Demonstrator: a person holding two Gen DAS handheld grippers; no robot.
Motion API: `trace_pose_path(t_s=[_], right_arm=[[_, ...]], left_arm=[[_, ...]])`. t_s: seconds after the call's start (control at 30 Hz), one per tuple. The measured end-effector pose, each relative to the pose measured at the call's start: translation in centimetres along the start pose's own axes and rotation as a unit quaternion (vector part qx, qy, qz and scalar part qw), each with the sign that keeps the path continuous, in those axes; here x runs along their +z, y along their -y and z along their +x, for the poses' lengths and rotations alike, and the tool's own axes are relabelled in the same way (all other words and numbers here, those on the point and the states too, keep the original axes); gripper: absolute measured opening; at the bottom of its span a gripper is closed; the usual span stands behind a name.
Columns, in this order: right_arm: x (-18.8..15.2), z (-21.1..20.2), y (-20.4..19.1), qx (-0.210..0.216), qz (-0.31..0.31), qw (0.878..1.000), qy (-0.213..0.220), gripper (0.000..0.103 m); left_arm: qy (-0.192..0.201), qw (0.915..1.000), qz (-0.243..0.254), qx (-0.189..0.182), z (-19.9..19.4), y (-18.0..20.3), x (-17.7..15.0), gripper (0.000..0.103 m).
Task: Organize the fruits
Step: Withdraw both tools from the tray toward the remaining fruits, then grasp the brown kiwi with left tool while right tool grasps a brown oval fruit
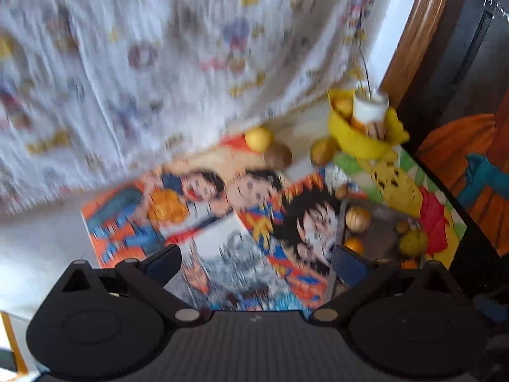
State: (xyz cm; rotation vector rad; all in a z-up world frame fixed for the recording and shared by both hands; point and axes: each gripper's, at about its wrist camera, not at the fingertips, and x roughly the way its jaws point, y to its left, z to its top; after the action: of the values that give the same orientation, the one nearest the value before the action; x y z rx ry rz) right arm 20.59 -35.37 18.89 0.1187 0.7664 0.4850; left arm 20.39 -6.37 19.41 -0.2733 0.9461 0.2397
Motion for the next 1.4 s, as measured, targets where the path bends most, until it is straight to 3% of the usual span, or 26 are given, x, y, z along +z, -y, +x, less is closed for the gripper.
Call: trace_pose_path(t_s=[0.1, 0.23, 0.43, 0.6, 0.8, 1.03, 1.4], right_arm=[[2.9, 0.6, 0.4, -0.007, 0.013, 1.000, 0.020, 0.103], [4.5, 2.9, 0.9, -0.031, 0.032, 0.998, 0.038, 0.103], [5.6, 9.6, 1.1, -0.079, 0.037, 0.996, 0.002, 0.102], [8.2, 14.8, 1.3, -0.076, 0.069, 0.995, 0.001, 0.102], [9.3, 23.2, 1.0, -0.077, 0.025, 0.997, 0.006, 0.096], [9.4, 30.9, 3.0, -0.048, 0.085, 0.995, -0.021, 0.090], [10.5, 35.5, 3.4, -0.042, 0.094, 0.994, -0.034, 0.087]], left_arm=[[0.014, 0.9997, 0.020, 0.001, 0.1, -0.4, 2.3, 0.103], [0.025, 0.9981, 0.054, -0.014, 3.6, -1.0, 4.0, 0.103], [0.029, 0.9956, 0.071, -0.055, 11.9, -1.5, 5.8, 0.103], [0.041, 0.9875, 0.117, -0.097, 17.6, -0.9, 7.7, 0.103], [0.051, 0.9793, 0.163, -0.109, 23.1, -0.3, 7.7, 0.101], [0.031, 0.9811, 0.134, -0.136, 27.7, -0.3, 8.3, 0.095], [0.014, 0.9826, 0.119, -0.142, 30.2, -0.1, 9.1, 0.091]])
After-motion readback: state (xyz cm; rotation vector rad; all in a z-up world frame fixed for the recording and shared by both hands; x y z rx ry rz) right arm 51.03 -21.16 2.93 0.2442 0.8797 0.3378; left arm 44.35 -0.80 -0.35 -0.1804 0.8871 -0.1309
